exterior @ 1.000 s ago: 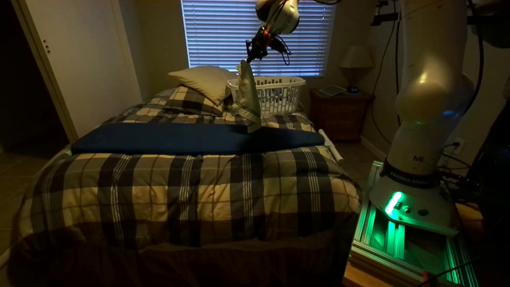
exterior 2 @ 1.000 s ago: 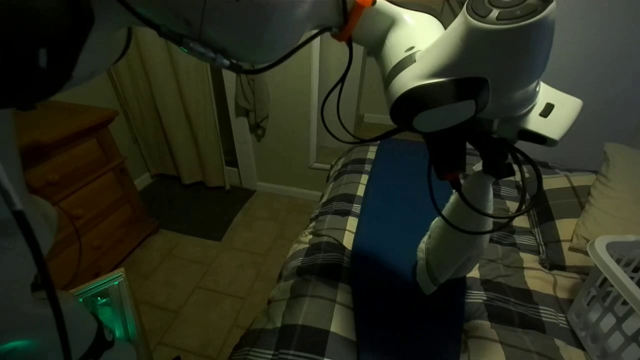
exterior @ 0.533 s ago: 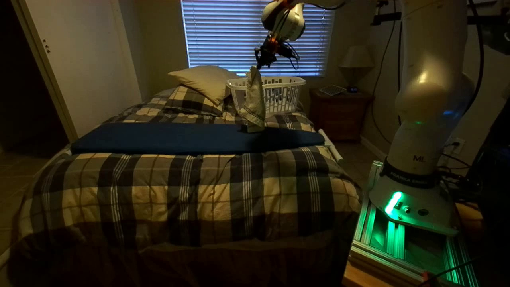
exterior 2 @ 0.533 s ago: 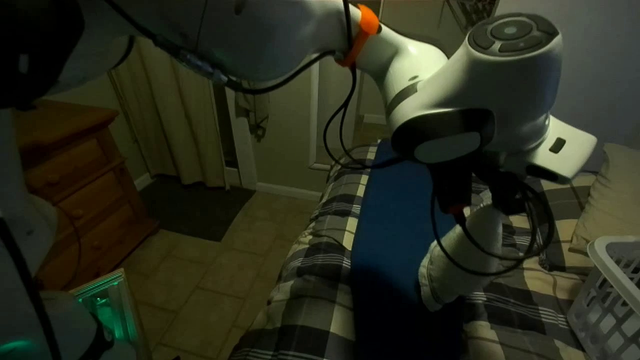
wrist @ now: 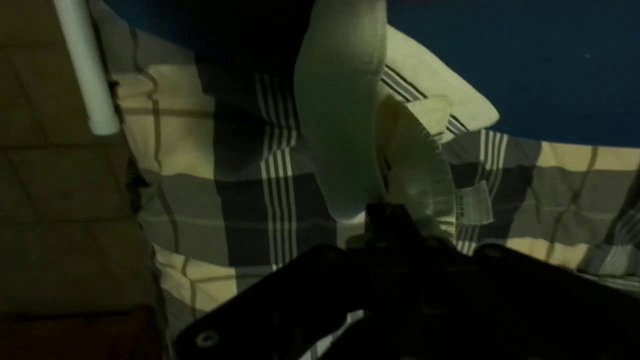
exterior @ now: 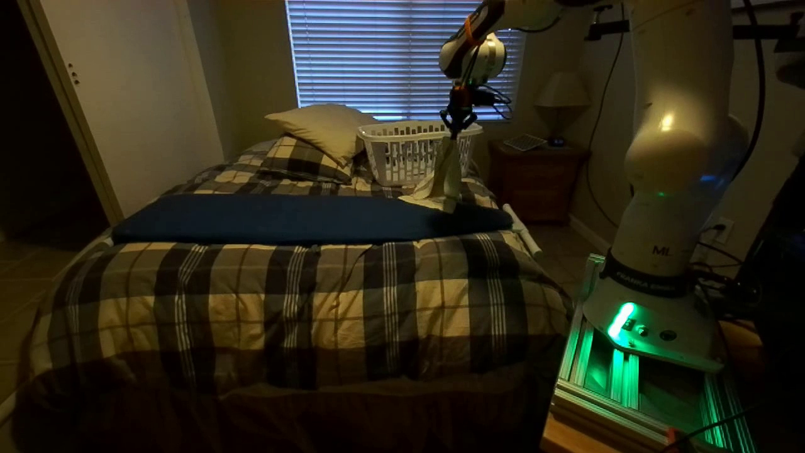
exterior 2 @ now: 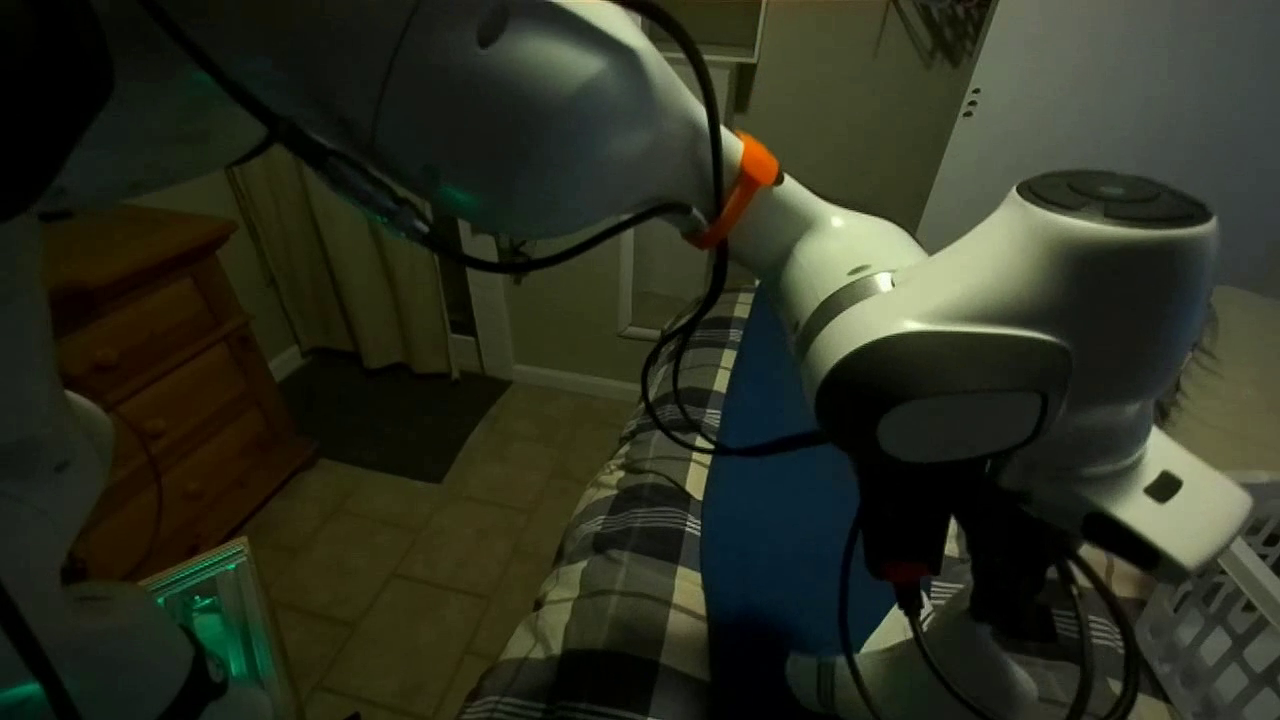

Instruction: Unfold the towel on the bed

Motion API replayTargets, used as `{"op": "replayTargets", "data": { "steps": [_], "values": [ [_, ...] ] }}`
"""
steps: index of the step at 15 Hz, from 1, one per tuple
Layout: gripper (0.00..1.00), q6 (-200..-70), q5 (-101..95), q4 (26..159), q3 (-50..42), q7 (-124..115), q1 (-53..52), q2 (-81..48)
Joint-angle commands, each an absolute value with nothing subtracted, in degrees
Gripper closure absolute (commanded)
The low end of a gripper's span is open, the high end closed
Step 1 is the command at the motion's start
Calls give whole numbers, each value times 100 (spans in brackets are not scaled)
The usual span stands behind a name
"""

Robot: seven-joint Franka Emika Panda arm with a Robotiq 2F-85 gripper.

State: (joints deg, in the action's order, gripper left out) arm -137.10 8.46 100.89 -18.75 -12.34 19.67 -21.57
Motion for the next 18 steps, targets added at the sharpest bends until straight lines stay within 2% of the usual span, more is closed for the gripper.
{"op": "replayTargets", "data": {
  "steps": [1,4,5,7,12,16,18],
  "values": [
    [95,-12843,473,10288,-1977,-1710,1839,-2069],
    [93,-12513,33,10449,-2051,-1916,1737,-2065],
    [68,-12528,-164,10437,-2104,-2046,1701,-2134],
    [65,-12776,-479,10463,-2176,-2246,1649,-2180],
    [31,-13624,-590,10508,-2125,-2081,1722,-2298],
    [3,-13609,-382,10996,-1882,-1381,1801,-2239],
    [0,-13769,-424,11215,-1813,-1106,1795,-2286]
  ]
}}
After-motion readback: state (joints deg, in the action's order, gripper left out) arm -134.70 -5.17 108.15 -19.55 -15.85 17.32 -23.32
